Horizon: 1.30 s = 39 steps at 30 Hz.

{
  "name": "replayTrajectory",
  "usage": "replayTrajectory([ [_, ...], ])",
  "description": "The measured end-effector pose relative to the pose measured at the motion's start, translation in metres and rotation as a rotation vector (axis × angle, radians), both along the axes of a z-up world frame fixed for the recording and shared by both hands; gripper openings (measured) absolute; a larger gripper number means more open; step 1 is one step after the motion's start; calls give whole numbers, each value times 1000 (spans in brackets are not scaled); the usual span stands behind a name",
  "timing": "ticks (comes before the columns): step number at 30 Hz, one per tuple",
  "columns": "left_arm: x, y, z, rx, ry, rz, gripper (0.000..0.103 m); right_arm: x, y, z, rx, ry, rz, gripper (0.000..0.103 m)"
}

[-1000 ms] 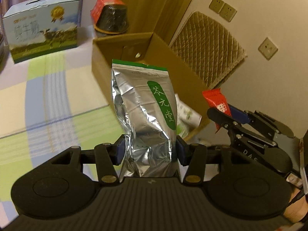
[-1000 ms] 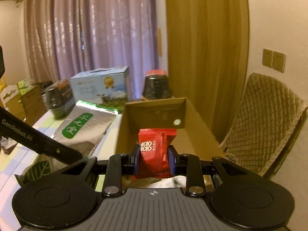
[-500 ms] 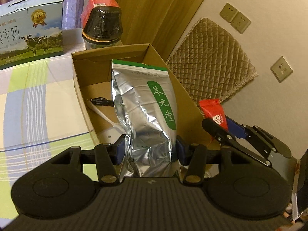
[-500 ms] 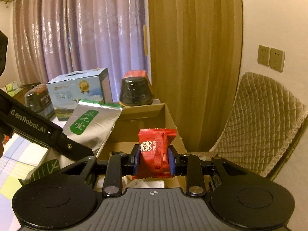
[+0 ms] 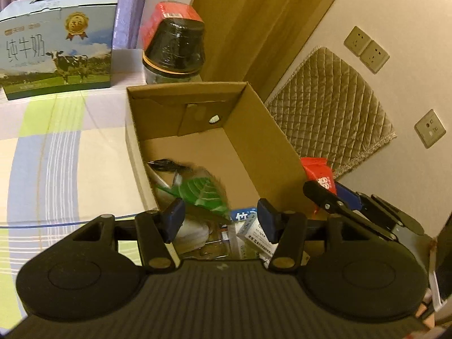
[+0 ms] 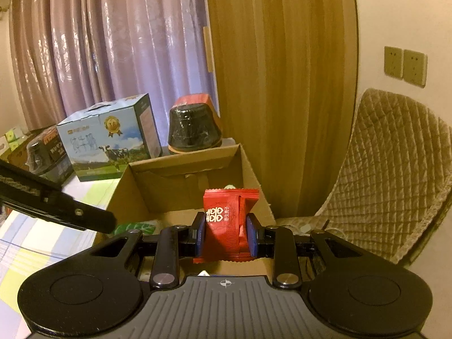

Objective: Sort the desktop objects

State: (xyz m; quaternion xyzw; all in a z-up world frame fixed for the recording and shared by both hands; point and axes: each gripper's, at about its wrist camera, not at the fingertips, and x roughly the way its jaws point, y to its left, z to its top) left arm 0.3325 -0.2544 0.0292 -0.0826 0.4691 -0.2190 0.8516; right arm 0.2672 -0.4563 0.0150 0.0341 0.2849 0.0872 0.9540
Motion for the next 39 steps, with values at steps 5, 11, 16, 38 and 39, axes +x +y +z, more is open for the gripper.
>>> replayTrajectory([
  [5,-7,16,2,-6,-13,10,51,6,6,-3,14,13,10,27],
  [11,-15,29,8,7,-40,13,54,17,21,-1,4,12,41,28],
  [16,-28,42,11,28,-64,24,70,16,25,6,1,-26,34,62],
  [38,-178,73,27,103,-172,90,102,-152,7,43,78,72,-66,101],
  [39,-187,73,29,97,-172,89,102,-160,7,44,79,88,-66,101],
])
